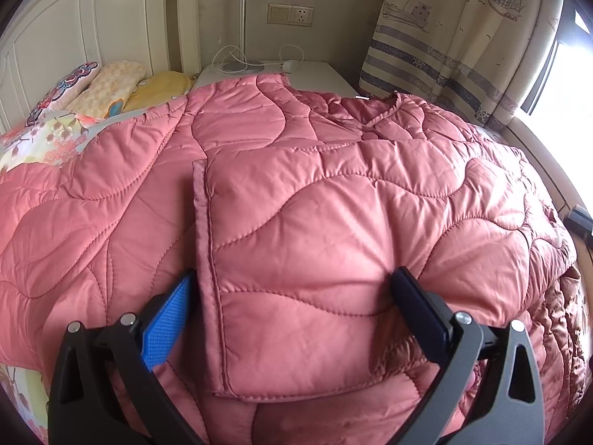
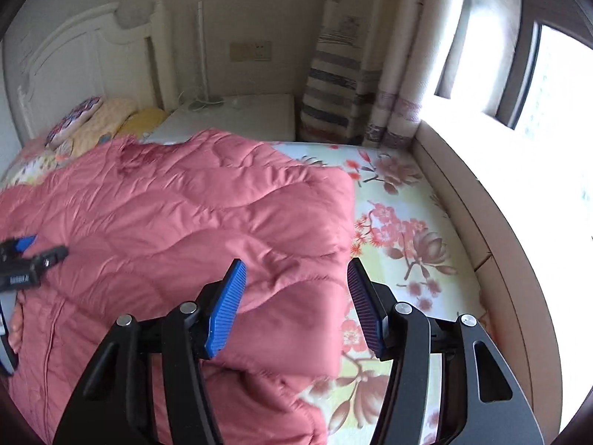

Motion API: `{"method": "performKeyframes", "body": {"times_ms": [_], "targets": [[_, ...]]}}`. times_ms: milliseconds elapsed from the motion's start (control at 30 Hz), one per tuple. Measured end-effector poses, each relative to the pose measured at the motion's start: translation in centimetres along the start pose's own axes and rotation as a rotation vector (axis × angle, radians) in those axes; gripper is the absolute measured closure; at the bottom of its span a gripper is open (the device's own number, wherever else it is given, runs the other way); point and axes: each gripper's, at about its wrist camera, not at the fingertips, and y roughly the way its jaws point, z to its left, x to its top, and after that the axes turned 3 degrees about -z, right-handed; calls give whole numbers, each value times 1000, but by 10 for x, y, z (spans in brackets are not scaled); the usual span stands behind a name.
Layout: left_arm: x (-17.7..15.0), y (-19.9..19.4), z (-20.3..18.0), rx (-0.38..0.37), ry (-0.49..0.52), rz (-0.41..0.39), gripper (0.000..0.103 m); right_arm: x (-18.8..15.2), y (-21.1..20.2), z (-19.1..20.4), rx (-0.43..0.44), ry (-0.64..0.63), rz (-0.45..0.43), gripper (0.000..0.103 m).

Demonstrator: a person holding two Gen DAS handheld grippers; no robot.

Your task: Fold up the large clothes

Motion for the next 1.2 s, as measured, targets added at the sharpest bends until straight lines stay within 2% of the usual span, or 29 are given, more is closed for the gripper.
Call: {"method": "performKeyframes", "body": {"times_ms": [67,167,267,333,400,467,500,600,667,767,800,867,933,1100,1200], "targets": [[0,0,-1,-1,-1,-1,2,-12,15,5,-4,-27,61,49],[0,0,0,-4,-3,-1,2,-11,9,2,-28,-3,50,49],[0,0,-1,0,2,0,2,-7,-18,13,-14,7,-23,49],[0,1,-1,1,2,0,2,-8,-27,26,-1,-12,-47,45],[0,1,-1,-1,1,-1,2,-10,-21,39,-5,-59,-19,39],[0,1,-1,-1,0,-1,2,-18,-1,42,-24,-79,60,39],[0,1,-1,-4,-2,-2,2,-20,4,42,-27,-70,67,39],[0,1,-1,-2,-1,-1,2,-16,-11,44,-36,-57,24,40],[0,1,-1,1,2,0,2,-6,-26,48,-10,-39,-44,40],[-1,1,-1,1,2,0,2,24,-40,63,47,-15,-142,39],[0,1,-1,0,2,0,2,33,-38,71,62,-13,-148,38],[-1,0,0,-2,0,-1,2,43,-28,86,90,-17,-138,36],[0,0,0,-6,-4,-2,2,52,-5,104,103,-31,-91,34],[0,0,1,-9,-6,-3,2,42,54,122,54,-58,66,32],[-1,0,2,-11,-8,-4,2,35,41,114,85,-11,37,32]]}}
